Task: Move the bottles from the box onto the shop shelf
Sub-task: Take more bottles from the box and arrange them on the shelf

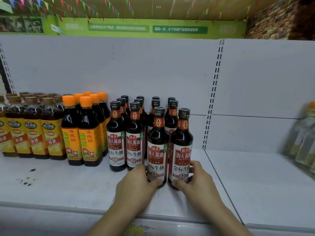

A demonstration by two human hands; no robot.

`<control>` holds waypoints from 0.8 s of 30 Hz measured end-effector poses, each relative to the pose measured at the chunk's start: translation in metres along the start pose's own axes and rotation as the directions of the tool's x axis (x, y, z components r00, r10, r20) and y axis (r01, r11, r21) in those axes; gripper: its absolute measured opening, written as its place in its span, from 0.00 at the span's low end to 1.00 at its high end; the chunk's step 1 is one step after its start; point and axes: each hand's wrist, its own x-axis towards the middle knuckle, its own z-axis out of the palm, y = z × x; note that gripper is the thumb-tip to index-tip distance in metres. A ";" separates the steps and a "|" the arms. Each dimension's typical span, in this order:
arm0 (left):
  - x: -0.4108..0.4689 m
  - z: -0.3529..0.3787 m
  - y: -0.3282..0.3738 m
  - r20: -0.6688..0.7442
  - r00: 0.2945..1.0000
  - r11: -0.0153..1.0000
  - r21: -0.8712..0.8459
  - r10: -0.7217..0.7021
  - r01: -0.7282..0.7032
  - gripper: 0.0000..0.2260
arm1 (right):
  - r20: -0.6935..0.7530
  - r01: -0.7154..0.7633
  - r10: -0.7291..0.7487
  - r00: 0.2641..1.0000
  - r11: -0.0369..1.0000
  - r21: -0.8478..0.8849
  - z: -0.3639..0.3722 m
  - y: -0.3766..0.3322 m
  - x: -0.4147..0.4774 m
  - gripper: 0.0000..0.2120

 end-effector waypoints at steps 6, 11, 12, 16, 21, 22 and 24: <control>0.007 0.003 -0.002 0.010 1.000 0.999 0.038 -0.007 0.007 0.21 | 0.009 0.007 -0.007 1.000 1.000 -0.010 0.001 0.000 0.006 0.30; 0.009 0.004 0.000 0.004 1.000 0.999 0.040 0.013 -0.013 0.18 | 0.011 -0.001 0.001 1.000 1.000 -0.014 0.003 -0.002 0.013 0.29; 0.010 0.004 0.001 0.001 1.000 0.999 0.037 0.017 -0.017 0.17 | 0.010 -0.001 0.001 1.000 1.000 -0.015 0.003 -0.002 0.015 0.29; 0.014 0.005 0.004 -0.006 1.000 0.998 0.056 0.018 -0.018 0.17 | 0.012 -0.010 0.010 1.000 1.000 -0.028 0.005 -0.006 0.021 0.28; 0.019 0.007 0.006 -0.003 1.000 0.998 0.068 0.013 -0.013 0.15 | 0.000 -0.022 0.022 1.000 0.999 -0.047 0.009 -0.009 0.028 0.27; 0.020 0.007 0.006 -0.001 1.000 0.997 0.075 0.012 -0.012 0.16 | -0.001 -0.024 0.024 1.000 0.998 -0.050 0.010 -0.009 0.029 0.27; 0.023 0.008 0.007 0.002 1.000 0.994 0.104 0.011 -0.011 0.17 | -0.002 -0.029 0.029 1.000 0.998 -0.060 0.011 -0.010 0.031 0.26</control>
